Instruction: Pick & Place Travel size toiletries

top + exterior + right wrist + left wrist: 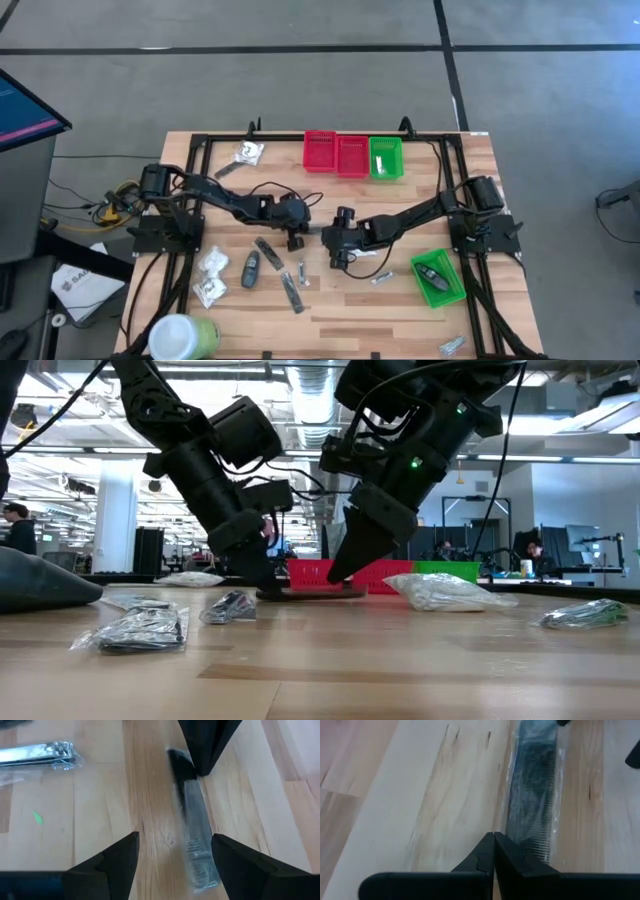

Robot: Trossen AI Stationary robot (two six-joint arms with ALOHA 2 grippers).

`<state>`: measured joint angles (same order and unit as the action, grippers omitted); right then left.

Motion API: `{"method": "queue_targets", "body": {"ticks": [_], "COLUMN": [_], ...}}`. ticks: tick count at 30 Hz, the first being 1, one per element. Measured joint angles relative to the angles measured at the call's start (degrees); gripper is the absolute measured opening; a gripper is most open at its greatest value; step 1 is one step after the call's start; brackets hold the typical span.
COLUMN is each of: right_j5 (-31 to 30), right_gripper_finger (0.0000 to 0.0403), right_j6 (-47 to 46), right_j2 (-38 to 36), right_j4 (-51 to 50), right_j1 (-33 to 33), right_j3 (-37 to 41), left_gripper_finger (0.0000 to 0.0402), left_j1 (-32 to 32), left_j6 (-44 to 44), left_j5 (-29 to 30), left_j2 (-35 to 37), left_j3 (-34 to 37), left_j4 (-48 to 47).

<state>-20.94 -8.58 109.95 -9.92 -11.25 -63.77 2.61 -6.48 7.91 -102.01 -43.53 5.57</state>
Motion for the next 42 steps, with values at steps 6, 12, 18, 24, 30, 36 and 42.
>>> {"method": "queue_targets", "body": {"ticks": [6,12,18,24,30,36,42], "right_j5": [-0.18,-0.96,-4.25,-4.49,-4.64,-4.36,-5.45], "right_gripper_finger": [0.0240,0.0240,0.0240,0.0240,0.0240,0.0240,0.0239], "right_j6": [0.44,1.65,1.85,1.70,1.70,1.49,1.38], "right_j2": [0.00,0.00,0.00,0.00,0.00,2.80,4.45], "right_j4": [0.05,-0.53,-2.96,-6.00,-6.35,-5.71,-9.18], "right_j1": [0.00,0.07,0.07,0.04,0.26,1.62,1.80], "right_j3": [0.00,0.00,0.00,0.00,0.00,-0.65,-3.47], "left_gripper_finger": [0.0001,0.0001,0.0001,0.0001,0.0001,0.0001,0.0001], "left_j1": [1.97,1.88,1.88,1.88,1.93,1.93,1.93], "left_j6": [-0.02,0.00,0.00,0.00,0.00,0.00,0.09], "left_j5": [-3.25,-3.44,-3.83,-5.29,-5.81,-5.89,-6.09], "left_j2": [-2.82,-2.52,-2.54,-2.54,-2.54,-2.54,-2.54], "left_j3": [-0.24,-0.10,-0.02,0.07,0.13,0.16,0.19], "left_j4": [1.02,0.97,1.09,1.32,1.52,1.64,1.77]}}
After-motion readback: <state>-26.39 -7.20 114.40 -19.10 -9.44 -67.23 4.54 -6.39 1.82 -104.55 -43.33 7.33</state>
